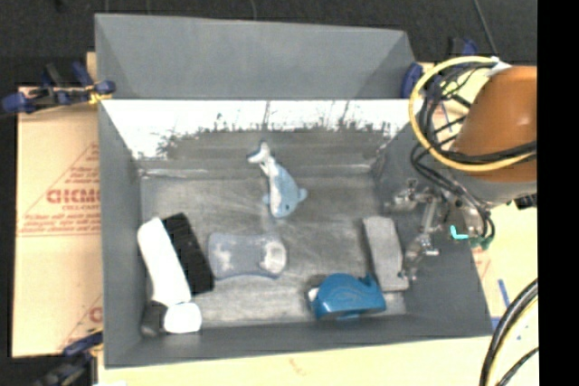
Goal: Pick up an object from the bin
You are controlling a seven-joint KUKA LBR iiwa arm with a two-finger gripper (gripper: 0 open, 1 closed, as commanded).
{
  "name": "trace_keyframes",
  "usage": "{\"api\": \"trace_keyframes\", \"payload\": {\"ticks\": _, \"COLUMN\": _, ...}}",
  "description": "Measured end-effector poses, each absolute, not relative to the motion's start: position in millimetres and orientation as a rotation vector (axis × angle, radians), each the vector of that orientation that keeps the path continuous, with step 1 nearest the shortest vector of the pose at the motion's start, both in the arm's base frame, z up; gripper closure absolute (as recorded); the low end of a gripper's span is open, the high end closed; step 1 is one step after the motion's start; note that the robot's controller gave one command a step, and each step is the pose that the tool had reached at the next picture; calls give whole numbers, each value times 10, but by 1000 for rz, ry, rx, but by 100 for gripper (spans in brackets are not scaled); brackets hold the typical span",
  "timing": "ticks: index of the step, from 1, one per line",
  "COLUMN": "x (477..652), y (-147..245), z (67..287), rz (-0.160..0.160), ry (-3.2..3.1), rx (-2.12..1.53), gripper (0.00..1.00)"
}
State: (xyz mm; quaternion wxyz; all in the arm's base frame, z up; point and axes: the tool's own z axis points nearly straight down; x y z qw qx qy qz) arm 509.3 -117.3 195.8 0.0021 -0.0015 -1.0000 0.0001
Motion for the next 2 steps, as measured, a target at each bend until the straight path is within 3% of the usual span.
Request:
{"api": "trace_keyframes", "payload": {"ticks": 1, "x": 5112, "y": -1170, "z": 1995, "rz": 3, "ry": -3145, "rx": 0, "gripper": 0}}
{"api": "trace_keyframes", "payload": {"ticks": 2, "x": 4977, "y": -980, "z": 1514, "rz": 4, "ry": -3147, "rx": 118, "gripper": 0}}
